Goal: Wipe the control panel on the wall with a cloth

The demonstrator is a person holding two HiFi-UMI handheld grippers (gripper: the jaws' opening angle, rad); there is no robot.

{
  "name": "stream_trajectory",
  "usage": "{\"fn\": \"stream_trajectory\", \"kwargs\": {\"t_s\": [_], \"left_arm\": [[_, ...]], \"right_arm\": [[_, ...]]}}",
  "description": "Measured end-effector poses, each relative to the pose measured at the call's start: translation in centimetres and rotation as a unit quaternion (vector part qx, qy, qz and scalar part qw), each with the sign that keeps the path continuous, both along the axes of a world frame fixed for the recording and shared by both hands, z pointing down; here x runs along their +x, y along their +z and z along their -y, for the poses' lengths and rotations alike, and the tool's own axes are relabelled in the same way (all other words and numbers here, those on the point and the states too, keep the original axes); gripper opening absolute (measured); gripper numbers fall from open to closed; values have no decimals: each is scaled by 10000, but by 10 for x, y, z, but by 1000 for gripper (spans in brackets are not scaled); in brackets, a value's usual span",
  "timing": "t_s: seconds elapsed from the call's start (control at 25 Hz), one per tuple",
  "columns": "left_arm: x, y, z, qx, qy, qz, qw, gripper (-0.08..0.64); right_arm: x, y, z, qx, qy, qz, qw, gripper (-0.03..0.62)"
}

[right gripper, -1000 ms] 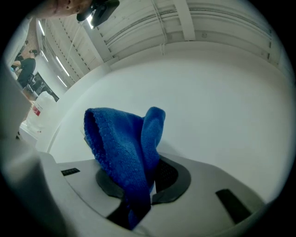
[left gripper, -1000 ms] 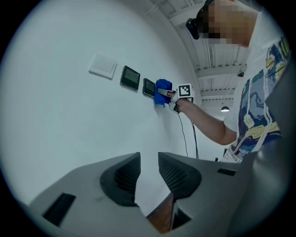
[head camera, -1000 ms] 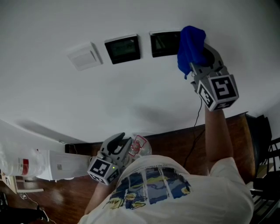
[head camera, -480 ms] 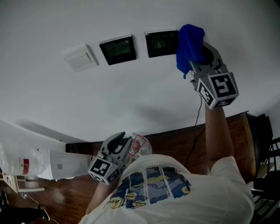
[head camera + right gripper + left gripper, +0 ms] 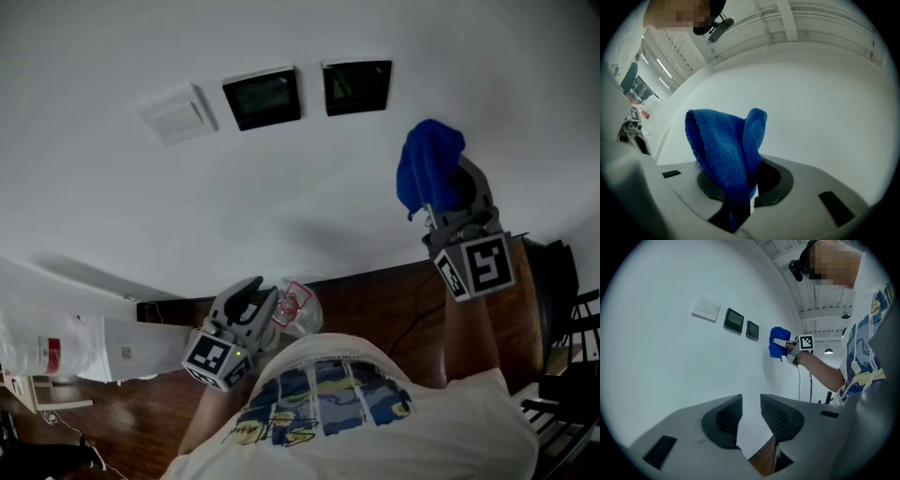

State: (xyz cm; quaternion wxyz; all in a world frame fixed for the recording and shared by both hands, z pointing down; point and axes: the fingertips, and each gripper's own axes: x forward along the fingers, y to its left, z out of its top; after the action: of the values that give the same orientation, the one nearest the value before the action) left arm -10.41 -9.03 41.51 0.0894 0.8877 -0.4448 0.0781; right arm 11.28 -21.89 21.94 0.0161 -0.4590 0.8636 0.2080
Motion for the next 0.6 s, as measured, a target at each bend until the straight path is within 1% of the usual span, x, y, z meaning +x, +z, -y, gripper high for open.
{"fn": "stream_trajectory", "kwargs": {"t_s": [0.12,0.32,0.48,0.6], "left_arm": [[-4,-5,-1,40,45,19,10000,97],[-9,-12,-4,108,81,7,9999,97],[-9,-12,-7,97,154,-38,9998,97],[-7,-15,-9,141,213,-71,9996,97]], "right_arm": [[-2,28,-28,-171,19,-110,9998,98],[1,70,-67,-667,78,-4,9977,98],[1,91,-92,-991,79,83,9950,98],[-1,102,-103,-1110,95,9,9938,97]]}}
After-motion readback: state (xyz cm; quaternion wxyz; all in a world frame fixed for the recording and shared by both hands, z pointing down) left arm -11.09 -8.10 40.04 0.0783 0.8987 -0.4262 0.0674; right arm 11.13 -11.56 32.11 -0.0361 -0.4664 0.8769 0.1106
